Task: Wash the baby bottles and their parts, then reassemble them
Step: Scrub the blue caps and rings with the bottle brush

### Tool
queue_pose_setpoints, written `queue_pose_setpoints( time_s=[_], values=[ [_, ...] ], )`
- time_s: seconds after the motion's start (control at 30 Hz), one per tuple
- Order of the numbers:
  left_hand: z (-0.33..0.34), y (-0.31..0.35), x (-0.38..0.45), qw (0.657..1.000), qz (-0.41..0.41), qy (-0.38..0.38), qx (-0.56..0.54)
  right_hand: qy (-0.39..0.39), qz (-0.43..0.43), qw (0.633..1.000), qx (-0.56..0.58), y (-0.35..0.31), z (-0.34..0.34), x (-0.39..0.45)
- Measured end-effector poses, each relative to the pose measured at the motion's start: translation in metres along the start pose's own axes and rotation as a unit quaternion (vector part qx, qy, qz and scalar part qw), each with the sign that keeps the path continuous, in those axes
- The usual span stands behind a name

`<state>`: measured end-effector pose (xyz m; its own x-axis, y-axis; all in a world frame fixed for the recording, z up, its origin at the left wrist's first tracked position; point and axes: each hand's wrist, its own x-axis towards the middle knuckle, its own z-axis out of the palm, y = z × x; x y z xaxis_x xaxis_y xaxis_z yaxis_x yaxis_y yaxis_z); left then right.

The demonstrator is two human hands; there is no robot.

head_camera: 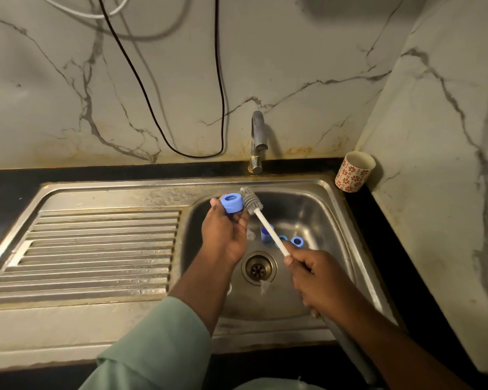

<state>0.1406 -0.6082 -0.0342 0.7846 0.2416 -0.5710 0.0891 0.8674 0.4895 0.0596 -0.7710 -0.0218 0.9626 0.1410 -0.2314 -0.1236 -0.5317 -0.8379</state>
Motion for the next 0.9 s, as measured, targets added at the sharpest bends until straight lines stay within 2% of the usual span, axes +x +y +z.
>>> queue_pose_setpoints(
  time_s=[0.2, 0.37, 0.63, 0.77, 0.9],
  values=[
    [0.005, -0.007, 0.008, 0.998, 0.058, 0.024, -0.021, 0.021, -0.014, 0.998, -0.053, -0.003, 0.006, 0.000],
    [0.011, -0.015, 0.004, 0.995, 0.092, 0.025, -0.022, 0.019, -0.006, 0.999, -0.028, -0.007, 0.011, -0.004],
    [0.019, -0.024, 0.012, 0.966, 0.218, 0.109, 0.088, 0.037, -0.046, 0.997, -0.058, -0.004, 0.020, -0.008],
    [0.011, -0.029, 0.016, 0.959, 0.222, 0.083, 0.159, 0.042, -0.063, 0.994, -0.080, -0.003, 0.010, 0.002],
    [0.004, -0.012, 0.017, 0.968, 0.165, 0.014, 0.189, 0.031, -0.081, 0.992, -0.091, -0.005, 0.007, 0.010]
  ],
)
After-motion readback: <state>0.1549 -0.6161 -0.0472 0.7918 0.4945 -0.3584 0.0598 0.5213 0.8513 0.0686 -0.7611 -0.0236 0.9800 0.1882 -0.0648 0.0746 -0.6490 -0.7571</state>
